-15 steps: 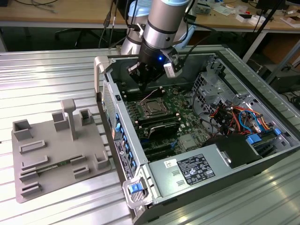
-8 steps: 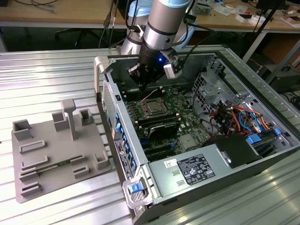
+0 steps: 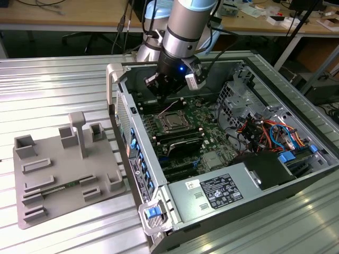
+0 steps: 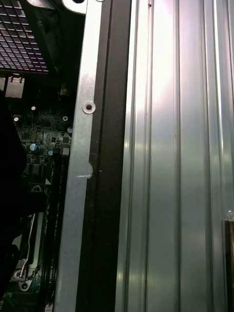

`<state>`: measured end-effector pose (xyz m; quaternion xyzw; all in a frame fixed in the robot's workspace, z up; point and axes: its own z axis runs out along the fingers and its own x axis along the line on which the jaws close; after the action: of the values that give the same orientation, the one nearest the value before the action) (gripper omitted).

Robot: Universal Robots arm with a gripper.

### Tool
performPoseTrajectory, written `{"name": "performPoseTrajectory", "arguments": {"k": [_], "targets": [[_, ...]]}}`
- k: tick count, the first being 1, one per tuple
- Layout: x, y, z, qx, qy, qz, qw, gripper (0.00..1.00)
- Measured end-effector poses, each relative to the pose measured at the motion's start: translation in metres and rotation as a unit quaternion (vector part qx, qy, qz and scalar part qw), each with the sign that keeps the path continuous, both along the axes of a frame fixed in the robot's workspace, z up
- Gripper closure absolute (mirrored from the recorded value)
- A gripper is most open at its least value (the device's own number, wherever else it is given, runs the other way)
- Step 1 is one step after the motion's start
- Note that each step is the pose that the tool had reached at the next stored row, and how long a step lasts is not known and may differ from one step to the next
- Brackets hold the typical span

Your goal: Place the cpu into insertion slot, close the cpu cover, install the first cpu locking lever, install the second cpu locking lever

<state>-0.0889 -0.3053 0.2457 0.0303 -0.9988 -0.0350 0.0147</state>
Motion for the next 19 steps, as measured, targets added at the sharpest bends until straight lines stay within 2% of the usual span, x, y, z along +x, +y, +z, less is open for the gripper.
{"name": "performPoseTrajectory", "arguments": {"k": [19], "targets": [[0.0025,0.0000,-0.0054,0.0000,0.0000,0.000,1.00000,0.89]]}}
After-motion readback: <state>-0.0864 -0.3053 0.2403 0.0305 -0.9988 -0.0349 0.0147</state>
